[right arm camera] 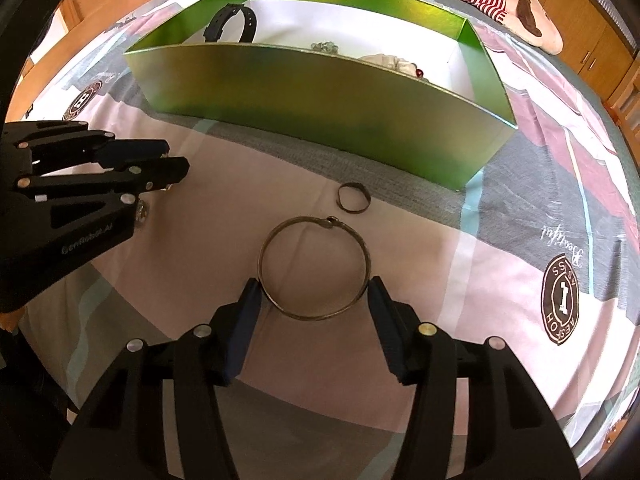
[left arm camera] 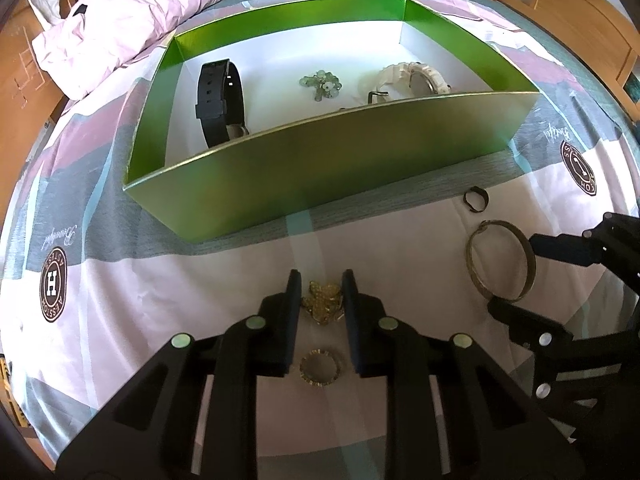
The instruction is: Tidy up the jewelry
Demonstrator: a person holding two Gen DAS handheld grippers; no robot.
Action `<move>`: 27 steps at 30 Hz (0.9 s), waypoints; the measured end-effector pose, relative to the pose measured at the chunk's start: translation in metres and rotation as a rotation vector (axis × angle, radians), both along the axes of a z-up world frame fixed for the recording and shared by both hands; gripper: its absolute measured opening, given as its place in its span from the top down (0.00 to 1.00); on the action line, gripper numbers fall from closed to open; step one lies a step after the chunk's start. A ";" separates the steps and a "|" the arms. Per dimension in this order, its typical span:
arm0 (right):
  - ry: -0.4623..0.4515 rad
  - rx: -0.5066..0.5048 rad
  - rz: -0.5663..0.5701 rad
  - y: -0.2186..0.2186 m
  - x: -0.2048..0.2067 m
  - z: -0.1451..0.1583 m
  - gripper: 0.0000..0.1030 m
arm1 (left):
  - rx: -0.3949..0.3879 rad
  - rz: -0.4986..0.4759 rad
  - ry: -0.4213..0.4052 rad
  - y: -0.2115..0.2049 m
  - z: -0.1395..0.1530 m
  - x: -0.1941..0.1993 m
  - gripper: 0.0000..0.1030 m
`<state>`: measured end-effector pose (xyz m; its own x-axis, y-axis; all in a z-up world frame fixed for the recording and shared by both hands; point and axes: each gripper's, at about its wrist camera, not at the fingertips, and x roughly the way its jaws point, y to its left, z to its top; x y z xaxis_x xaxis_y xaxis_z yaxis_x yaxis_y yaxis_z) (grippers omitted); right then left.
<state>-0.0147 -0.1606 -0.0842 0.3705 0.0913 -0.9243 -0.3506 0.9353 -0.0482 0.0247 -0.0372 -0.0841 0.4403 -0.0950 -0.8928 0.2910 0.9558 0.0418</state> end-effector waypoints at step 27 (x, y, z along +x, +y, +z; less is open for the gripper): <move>-0.008 -0.027 -0.073 -0.022 0.007 -0.009 0.35 | 0.024 0.067 0.038 0.010 -0.011 0.003 0.74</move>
<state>-0.0075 -0.1826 -0.0936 0.3827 0.0389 -0.9231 -0.2813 0.9566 -0.0763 0.0275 -0.0271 -0.0952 0.4108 -0.0445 -0.9106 0.2281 0.9721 0.0554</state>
